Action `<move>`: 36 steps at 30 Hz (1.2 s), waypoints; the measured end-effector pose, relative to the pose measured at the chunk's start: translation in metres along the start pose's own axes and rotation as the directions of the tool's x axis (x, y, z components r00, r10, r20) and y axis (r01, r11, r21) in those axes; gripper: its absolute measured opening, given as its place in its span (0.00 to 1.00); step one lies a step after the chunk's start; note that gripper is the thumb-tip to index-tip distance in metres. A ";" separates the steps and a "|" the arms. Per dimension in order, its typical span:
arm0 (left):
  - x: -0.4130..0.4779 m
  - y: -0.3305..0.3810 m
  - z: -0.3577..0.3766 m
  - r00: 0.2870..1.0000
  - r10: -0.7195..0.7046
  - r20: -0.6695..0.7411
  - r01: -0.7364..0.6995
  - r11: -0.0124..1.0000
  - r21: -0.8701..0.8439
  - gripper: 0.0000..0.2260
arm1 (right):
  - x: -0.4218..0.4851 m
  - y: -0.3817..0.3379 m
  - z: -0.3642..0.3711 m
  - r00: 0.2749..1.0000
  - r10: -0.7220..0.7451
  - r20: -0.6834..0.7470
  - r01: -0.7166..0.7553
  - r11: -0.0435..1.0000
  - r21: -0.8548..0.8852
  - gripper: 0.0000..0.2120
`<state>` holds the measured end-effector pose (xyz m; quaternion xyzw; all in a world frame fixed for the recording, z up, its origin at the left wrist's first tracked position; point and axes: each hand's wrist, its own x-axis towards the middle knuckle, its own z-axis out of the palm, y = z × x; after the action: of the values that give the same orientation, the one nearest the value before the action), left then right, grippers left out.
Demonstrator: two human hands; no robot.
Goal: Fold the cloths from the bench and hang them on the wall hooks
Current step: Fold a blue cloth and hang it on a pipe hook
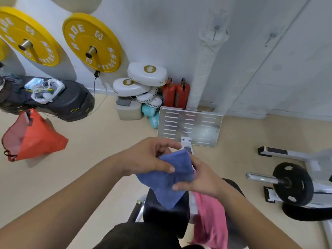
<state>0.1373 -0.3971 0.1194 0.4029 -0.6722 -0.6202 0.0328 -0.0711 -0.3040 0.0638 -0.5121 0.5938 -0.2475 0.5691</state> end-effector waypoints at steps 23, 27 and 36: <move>0.033 0.021 -0.026 0.950 0.034 -0.311 -0.098 0.976 -0.194 0.10 | 0.010 -0.035 -0.054 0.920 0.104 -0.378 0.010 0.957 0.289 0.06; 0.044 0.023 -0.034 0.941 0.033 -0.337 -0.088 0.985 -0.151 0.10 | 0.018 -0.044 -0.059 0.938 0.061 -0.342 0.039 0.960 0.277 0.12; 0.045 0.016 -0.026 0.944 0.109 -0.311 -0.151 0.982 -0.114 0.08 | 0.014 -0.034 -0.050 0.882 -0.092 -0.462 0.198 0.962 0.187 0.10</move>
<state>0.1134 -0.4461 0.1191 0.4447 -0.6404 -0.5921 0.2041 -0.1037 -0.3423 0.0993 -0.4154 0.6362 -0.4678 0.4515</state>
